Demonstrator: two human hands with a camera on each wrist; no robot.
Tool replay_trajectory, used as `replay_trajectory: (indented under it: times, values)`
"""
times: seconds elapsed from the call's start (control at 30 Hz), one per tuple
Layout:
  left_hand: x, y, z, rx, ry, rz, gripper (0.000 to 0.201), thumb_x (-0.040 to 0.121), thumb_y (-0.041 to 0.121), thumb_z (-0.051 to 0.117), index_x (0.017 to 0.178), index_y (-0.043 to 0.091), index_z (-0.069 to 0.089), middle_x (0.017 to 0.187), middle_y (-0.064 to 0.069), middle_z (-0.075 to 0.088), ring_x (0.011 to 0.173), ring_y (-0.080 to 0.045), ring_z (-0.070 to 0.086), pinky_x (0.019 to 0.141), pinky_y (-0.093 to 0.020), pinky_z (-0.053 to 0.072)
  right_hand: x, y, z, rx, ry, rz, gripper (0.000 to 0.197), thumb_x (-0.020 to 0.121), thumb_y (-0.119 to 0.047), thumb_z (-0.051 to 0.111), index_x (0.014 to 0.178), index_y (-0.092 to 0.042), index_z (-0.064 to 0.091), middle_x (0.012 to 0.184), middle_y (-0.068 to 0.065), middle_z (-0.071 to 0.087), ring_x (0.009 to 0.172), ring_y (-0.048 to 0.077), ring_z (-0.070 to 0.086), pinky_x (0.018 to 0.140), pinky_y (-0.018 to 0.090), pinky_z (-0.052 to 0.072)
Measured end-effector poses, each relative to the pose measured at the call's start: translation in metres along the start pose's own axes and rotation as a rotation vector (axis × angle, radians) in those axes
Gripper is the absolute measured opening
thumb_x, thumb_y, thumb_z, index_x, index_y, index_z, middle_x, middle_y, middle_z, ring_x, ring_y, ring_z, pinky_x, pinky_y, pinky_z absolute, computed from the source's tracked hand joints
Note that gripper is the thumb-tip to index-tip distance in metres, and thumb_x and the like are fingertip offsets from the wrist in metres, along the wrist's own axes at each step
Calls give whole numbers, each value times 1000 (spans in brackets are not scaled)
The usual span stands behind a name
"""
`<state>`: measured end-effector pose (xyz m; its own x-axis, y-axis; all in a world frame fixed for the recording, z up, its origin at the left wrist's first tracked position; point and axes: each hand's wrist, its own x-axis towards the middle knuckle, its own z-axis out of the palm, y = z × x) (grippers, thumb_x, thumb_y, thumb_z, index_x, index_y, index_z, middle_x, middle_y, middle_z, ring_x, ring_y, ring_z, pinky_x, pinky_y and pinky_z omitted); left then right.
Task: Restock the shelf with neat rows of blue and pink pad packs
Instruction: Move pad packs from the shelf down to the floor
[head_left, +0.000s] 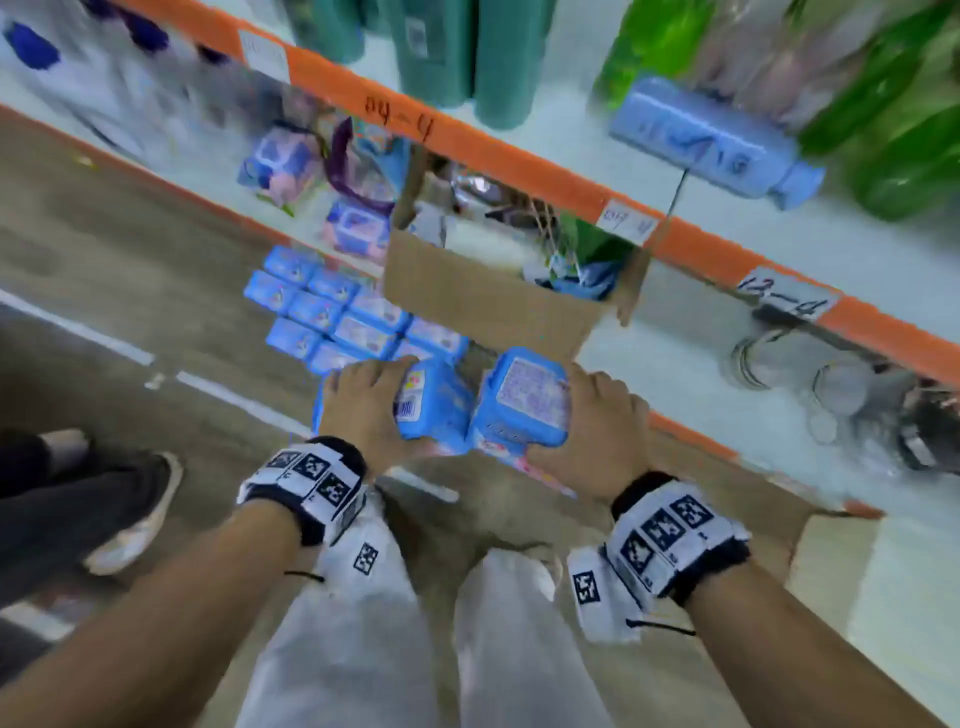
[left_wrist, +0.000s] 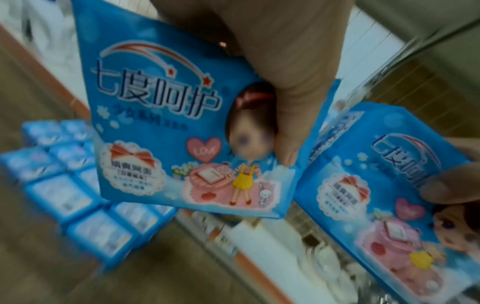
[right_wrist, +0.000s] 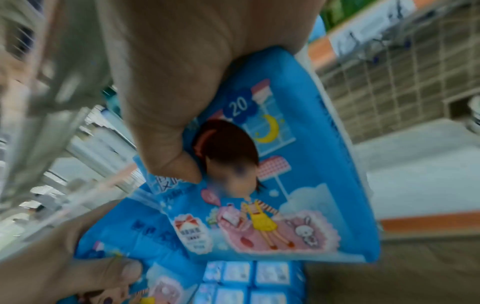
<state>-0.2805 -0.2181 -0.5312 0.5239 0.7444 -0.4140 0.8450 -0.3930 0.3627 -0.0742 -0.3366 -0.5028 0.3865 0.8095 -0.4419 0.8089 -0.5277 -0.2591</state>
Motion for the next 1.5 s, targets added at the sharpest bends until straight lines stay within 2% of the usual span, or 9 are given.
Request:
replay_trajectory:
  times: [0.2,0.3,0.53,0.67,0.73,0.9,1.1,1.27,1.5]
  values:
    - [64,-69,184,147,-299,-19,105,44,65,78,134,25,43,123,-7,50,116,-31,44,101,-50,24,78,64,167,27,-318,204,92,60,-45,73,137,-15,33,133,10,43,126,29,38,104,47,32]
    - [102,-87,248,231,-362,25,105,46,70,73,136,28,38,129,-2,46,119,-27,40,102,-47,23,120,94,228,30,-291,268,84,56,-45,77,126,-16,41,125,9,48,120,29,43,99,44,35]
    - [186,-84,356,271,-371,168,97,62,55,71,142,28,23,133,-4,37,125,-27,33,109,-58,13,236,128,334,-27,-239,263,99,65,-49,74,144,-19,21,144,10,34,132,30,30,105,47,24]
    - [226,-78,380,357,-283,234,81,76,33,65,142,19,20,131,-5,39,124,-29,36,108,-61,12,291,120,367,-63,-134,192,97,69,-48,73,145,-21,18,146,6,30,133,27,29,105,52,26]
    - [245,-75,388,412,-293,219,79,78,36,64,141,15,21,132,-5,40,123,-29,36,108,-61,14,315,116,371,-91,-84,93,100,71,-50,72,147,-19,15,148,7,29,134,27,30,104,53,31]
    - [269,-58,405,411,-328,260,60,90,23,49,143,15,20,146,-9,25,134,-28,24,110,-56,15,338,113,376,-62,-48,-156,77,88,-32,58,147,-9,14,152,13,20,137,31,21,111,38,24]
    - [266,-90,421,429,-241,188,75,91,28,50,148,26,1,155,-2,-4,143,-28,-2,113,-58,7,309,138,395,236,-42,-6,69,89,-37,55,145,-15,22,148,8,20,137,24,19,110,40,28]
    - [279,-105,422,587,-196,265,73,94,35,44,147,29,-6,156,2,-9,143,-28,-2,111,-59,8,285,146,408,63,-236,-19,101,72,-46,73,148,-23,10,153,9,1,140,24,3,108,38,21]
    - [298,-117,416,664,-165,315,78,90,41,50,145,34,-6,156,3,-6,144,-29,2,112,-58,10,287,128,430,-57,-153,-6,90,84,-25,65,148,-11,3,153,19,-8,141,33,12,102,37,35]
